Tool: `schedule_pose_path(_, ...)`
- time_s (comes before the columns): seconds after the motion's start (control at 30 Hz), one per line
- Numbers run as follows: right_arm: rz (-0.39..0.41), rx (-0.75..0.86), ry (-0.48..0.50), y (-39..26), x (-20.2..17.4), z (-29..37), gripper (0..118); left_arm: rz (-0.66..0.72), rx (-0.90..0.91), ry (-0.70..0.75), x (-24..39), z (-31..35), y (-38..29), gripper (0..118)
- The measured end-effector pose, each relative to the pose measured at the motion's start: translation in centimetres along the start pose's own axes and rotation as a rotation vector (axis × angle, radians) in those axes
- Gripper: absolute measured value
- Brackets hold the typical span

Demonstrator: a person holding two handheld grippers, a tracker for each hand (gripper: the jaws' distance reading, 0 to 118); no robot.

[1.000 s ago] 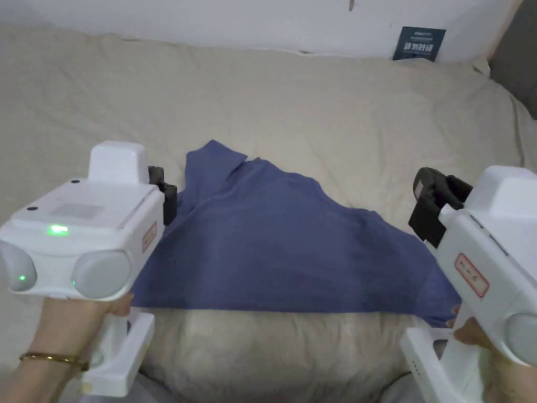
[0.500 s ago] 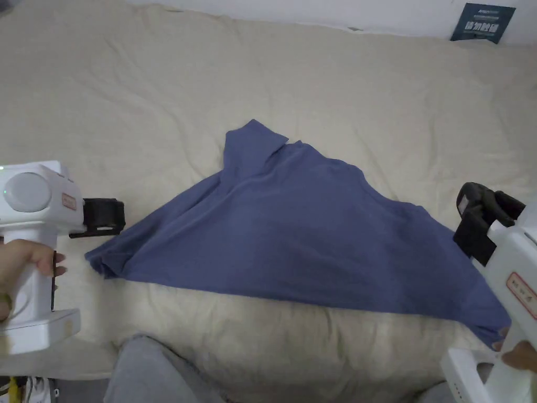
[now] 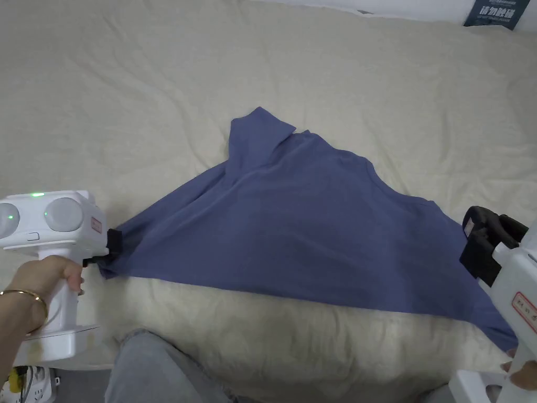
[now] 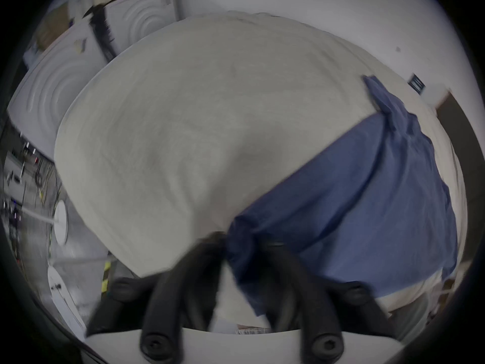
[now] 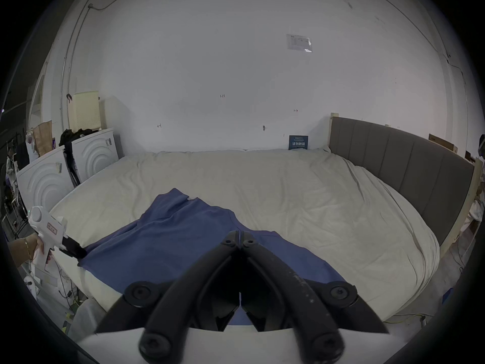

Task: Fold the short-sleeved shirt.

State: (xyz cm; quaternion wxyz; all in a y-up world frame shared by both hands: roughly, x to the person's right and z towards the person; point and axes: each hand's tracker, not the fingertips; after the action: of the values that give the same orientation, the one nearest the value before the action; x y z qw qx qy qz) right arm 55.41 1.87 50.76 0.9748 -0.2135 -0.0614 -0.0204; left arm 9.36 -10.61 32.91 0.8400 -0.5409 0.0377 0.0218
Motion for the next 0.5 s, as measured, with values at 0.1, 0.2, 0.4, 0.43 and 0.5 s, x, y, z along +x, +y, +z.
schedule_pose_path(0.1,-0.005,-0.019,0.001,-0.1,0.2,-0.4,1,0.027,0.003,0.011,0.3,0.4,0.1,1)
schedule_pose_path(0.2,0.025,-0.028,0.018,0.6,0.2,-0.8,1,0.019,0.114,0.012,0.2,2.4,0.2,1)
schedule_pose_path(0.4,0.072,-0.076,0.142,6.9,-0.7,-5.5,50,0.175,0.313,-0.081,-2.4,7.1,0.2,1)
schedule_pose_path(0.43,0.078,-0.104,0.166,7.9,-0.6,-7.4,79,0.192,0.325,-0.1,-2.7,7.5,0.2,1)
schedule_pose_path(0.5,0.116,-0.146,0.234,10.2,-1.3,-11.7,117,0.229,0.341,-0.128,-3.3,7.8,0.1,1)
